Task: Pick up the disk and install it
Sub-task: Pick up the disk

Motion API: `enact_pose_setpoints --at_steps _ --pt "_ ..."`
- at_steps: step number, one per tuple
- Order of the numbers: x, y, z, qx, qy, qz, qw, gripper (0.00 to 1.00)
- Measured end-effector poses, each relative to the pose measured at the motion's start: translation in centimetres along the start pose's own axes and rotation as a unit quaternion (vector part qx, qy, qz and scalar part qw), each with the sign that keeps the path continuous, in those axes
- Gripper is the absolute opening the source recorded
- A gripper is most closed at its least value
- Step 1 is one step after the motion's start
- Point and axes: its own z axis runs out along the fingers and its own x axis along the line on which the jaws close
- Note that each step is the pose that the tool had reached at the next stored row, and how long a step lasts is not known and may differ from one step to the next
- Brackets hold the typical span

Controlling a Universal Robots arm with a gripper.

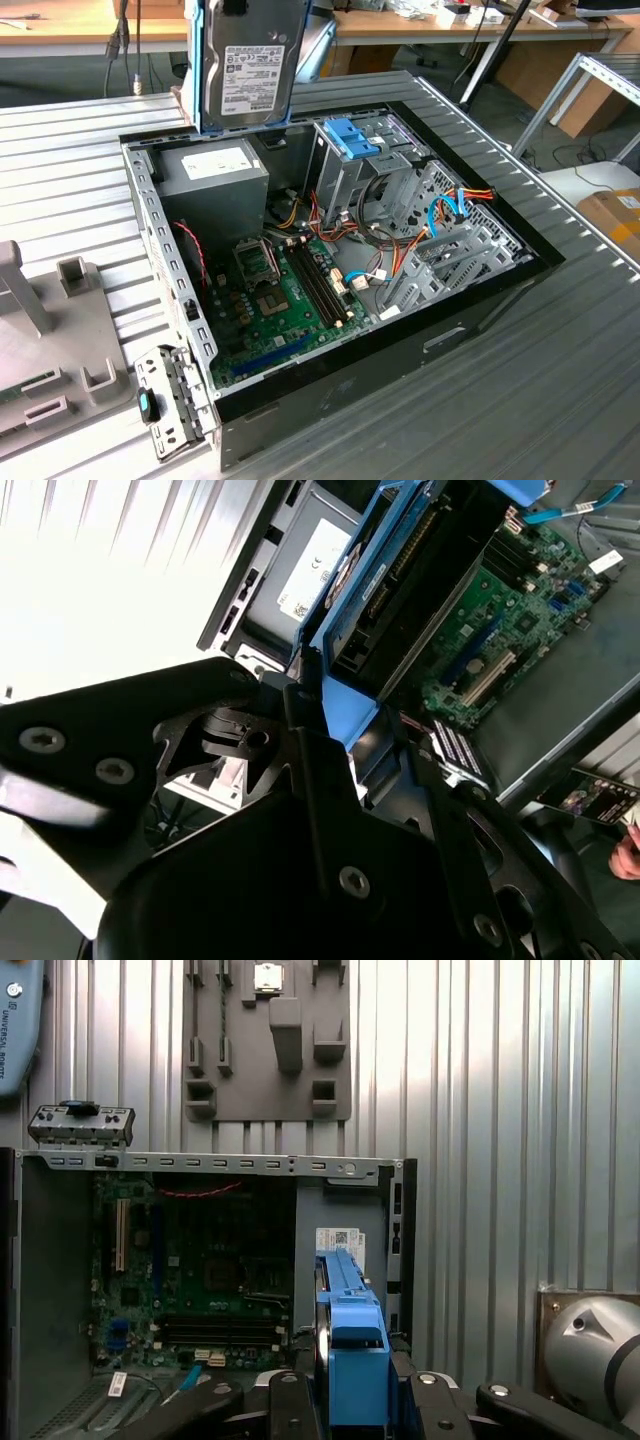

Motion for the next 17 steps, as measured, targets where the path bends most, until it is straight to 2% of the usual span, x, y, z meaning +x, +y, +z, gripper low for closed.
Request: enact_pose_setpoints --at_steps 5,7,13,17 --pt "1.12 0.01 -0.03 0.0000 0.0000 0.000 1.0000 0.37" --pt "2.24 0.02 -0.07 0.0000 0.0001 0.000 1.0000 0.37" --pt "3.87 0.03 -0.11 0.0000 0.0000 0.000 1.0000 0.37" --pt "4.19 0.04 -0.11 0.0000 0.0000 0.000 1.0000 0.37"
